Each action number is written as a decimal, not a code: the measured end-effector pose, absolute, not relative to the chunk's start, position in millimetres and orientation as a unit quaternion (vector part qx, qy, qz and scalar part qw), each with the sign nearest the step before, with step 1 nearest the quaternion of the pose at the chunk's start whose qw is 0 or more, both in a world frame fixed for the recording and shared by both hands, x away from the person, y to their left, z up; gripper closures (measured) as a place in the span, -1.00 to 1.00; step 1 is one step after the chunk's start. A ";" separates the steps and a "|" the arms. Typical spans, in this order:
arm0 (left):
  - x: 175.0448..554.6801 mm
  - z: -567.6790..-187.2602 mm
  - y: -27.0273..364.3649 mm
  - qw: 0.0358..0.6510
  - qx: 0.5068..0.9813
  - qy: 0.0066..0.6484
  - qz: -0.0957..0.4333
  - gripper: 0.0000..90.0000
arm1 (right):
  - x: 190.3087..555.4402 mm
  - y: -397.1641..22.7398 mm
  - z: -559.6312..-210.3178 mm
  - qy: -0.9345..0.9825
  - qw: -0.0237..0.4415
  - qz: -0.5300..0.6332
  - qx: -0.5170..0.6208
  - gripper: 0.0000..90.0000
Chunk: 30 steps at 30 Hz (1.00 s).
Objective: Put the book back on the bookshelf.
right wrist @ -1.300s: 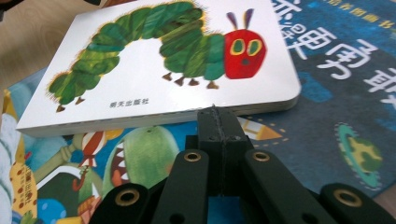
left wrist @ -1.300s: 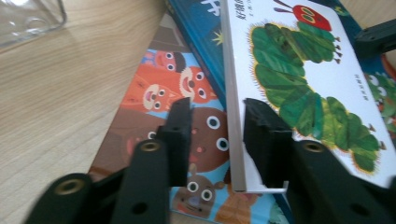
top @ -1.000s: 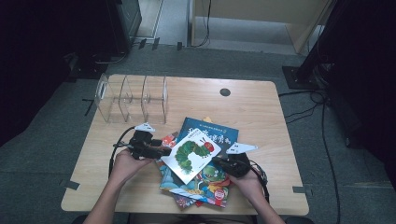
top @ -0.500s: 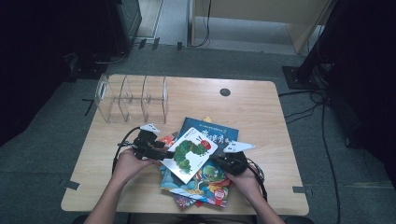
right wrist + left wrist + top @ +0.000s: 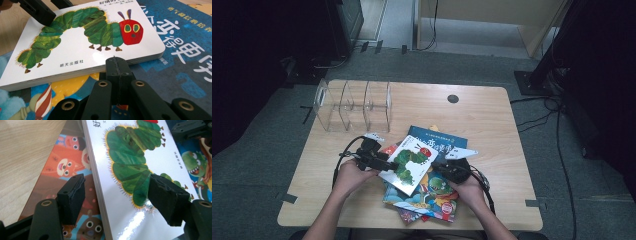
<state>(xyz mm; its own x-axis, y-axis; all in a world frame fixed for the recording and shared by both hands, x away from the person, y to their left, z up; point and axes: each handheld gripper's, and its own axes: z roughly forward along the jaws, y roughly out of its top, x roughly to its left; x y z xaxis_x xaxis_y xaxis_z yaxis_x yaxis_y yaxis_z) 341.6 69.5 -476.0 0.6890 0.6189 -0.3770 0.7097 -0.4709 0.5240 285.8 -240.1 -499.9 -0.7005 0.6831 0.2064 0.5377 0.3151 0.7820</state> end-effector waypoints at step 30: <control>341.8 -474.0 60.7 0.322 0.848 0.419 -0.052 -0.31 | 277.8 -218.0 -497.6 0.824 0.065 0.439 0.353 1.00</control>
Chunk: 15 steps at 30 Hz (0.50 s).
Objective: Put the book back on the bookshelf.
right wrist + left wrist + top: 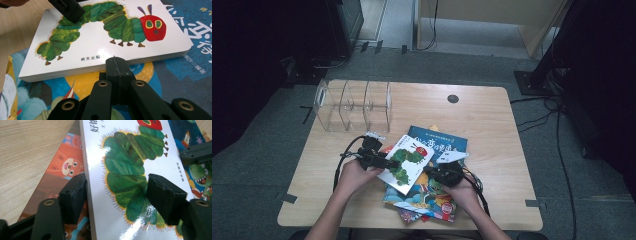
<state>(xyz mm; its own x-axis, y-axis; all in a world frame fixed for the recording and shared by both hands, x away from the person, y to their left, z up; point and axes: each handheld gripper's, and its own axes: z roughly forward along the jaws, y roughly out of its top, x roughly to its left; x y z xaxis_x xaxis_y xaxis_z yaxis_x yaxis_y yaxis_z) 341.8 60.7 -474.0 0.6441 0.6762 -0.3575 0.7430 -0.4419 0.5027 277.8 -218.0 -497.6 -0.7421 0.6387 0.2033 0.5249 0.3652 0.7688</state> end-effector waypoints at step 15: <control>351.3 -462.4 75.8 0.344 0.812 0.459 -0.105 -0.04 | 278.2 -218.0 -498.4 0.822 0.064 0.442 0.354 1.00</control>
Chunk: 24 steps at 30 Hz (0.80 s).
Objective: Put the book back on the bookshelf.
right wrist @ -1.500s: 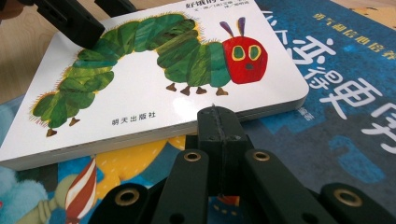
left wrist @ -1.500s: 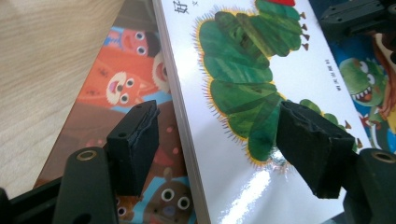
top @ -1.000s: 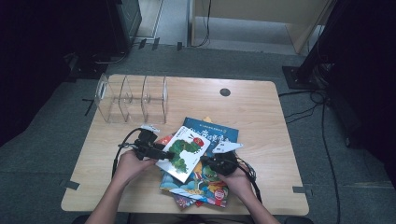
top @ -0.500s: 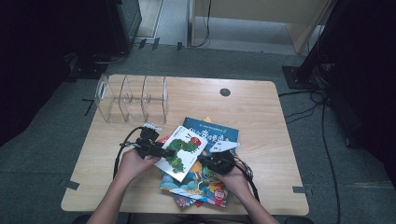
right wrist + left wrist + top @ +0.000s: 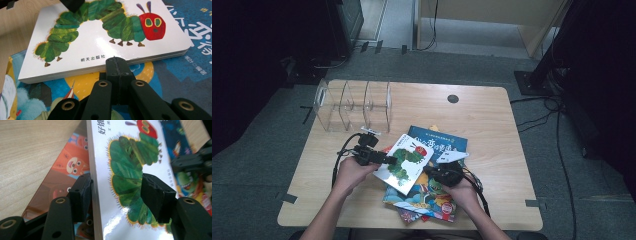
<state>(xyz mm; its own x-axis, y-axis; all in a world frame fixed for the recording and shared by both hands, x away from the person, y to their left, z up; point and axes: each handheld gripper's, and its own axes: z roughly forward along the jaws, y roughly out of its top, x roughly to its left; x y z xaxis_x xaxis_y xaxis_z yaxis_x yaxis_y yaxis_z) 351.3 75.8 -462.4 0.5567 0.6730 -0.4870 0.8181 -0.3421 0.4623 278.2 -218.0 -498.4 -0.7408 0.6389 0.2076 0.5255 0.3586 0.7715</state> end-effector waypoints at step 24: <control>356.2 -402.7 18.6 0.274 0.859 0.406 -0.146 0.52 | 280.7 -217.4 -498.2 0.823 0.080 0.445 0.345 0.71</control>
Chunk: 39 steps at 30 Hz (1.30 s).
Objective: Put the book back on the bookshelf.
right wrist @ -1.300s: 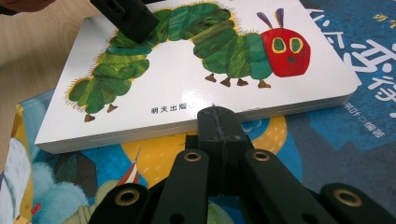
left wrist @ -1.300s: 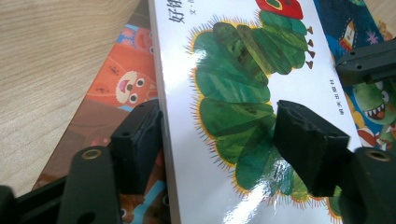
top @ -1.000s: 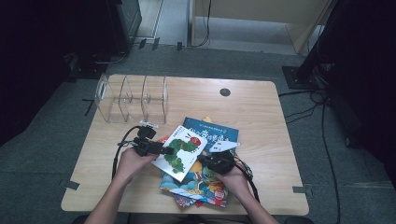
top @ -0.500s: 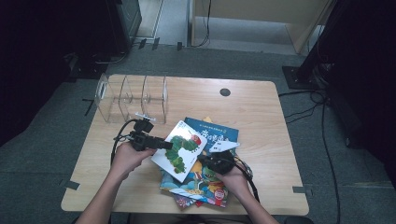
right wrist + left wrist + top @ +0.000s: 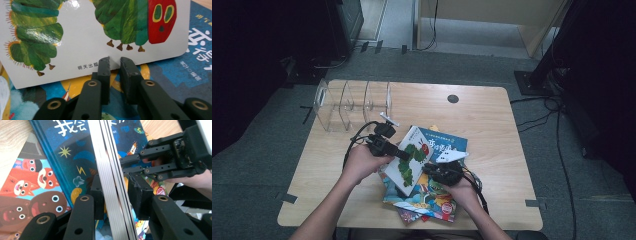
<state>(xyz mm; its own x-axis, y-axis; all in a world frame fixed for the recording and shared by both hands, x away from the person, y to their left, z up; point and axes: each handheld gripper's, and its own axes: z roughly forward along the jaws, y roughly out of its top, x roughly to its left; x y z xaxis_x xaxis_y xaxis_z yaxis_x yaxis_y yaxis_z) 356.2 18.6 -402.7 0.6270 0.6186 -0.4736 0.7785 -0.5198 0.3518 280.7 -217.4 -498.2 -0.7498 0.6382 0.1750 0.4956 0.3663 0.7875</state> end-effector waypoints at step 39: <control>376.0 -349.4 51.5 0.219 0.896 0.379 -0.070 0.72 | 276.8 -216.3 -502.3 0.840 0.136 0.436 0.293 -0.16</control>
<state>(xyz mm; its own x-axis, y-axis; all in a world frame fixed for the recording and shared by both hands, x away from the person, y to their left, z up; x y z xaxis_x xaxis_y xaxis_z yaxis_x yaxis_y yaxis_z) 376.0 51.5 -349.4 0.7033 0.6480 -0.2923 0.7097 -0.6170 0.3400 276.8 -216.3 -502.3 -0.7912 0.6110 0.0273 0.3745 0.4487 0.8115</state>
